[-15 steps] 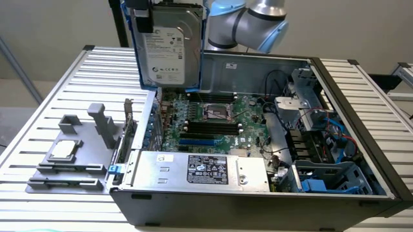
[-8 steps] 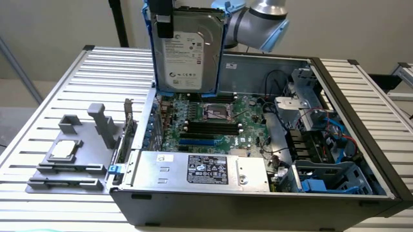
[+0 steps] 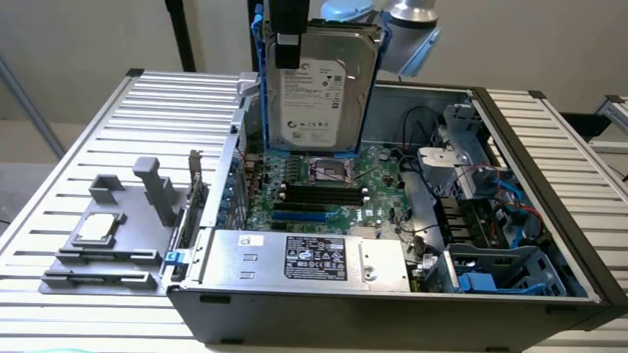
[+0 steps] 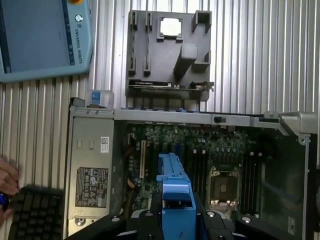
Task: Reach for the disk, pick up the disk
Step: 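Pick up the disk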
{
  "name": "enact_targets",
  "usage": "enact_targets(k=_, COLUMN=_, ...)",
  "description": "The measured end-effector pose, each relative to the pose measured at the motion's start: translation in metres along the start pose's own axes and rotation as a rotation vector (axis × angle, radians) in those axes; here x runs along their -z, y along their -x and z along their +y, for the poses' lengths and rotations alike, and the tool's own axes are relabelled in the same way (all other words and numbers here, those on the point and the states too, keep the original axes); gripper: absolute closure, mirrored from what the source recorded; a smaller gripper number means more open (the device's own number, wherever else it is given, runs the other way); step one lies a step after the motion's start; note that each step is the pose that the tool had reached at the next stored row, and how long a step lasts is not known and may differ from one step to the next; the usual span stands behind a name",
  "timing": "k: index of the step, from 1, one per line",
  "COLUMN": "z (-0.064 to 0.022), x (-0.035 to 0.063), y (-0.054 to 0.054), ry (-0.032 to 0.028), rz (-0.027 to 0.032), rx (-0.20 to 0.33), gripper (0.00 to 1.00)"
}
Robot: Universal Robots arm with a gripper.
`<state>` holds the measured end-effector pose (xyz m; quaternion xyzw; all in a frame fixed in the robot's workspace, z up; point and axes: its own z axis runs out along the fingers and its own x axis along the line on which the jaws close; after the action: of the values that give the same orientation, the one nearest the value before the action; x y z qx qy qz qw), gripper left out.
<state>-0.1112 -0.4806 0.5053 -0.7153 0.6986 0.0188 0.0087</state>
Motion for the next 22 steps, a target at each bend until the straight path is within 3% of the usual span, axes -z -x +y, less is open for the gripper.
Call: enact_targets(k=22, z=-0.0941, x=0.002, y=-0.046, ry=0.0, rz=0.0, rx=0.0, gripper=0.67)
